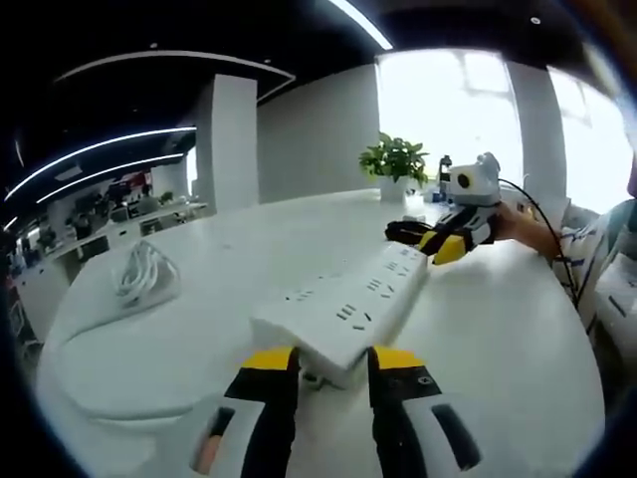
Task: Straighten the power strip on the desk, plug the charger into it
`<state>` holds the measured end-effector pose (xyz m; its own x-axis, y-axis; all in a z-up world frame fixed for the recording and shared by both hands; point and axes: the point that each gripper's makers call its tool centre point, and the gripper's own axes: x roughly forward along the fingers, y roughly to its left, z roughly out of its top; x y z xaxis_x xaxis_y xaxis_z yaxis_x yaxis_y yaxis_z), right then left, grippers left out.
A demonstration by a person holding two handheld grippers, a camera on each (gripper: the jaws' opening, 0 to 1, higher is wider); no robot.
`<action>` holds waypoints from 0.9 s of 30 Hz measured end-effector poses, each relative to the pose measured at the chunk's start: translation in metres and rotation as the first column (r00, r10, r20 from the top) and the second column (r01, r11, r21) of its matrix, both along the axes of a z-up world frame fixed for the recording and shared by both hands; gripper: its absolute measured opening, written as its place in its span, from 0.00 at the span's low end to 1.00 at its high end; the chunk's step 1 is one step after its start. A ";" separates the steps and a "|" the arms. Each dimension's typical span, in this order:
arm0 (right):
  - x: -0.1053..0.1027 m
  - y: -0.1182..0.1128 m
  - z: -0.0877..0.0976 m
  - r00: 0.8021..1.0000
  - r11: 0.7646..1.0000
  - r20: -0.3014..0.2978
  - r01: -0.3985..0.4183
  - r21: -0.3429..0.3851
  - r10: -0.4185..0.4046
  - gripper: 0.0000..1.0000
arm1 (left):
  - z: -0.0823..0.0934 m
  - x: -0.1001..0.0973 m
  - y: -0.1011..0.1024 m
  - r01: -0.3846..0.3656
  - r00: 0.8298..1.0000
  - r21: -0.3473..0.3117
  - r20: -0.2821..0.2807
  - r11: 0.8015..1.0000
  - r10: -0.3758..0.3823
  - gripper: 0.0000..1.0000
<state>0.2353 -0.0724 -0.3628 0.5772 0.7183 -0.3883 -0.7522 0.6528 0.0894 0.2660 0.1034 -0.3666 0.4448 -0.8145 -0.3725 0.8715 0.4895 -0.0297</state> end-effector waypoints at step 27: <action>-0.021 -0.012 0.000 1.000 1.000 0.008 0.016 -0.001 -0.016 0.16 | 0.000 -0.022 -0.012 0.045 0.999 0.007 0.001 0.999 -0.045 0.26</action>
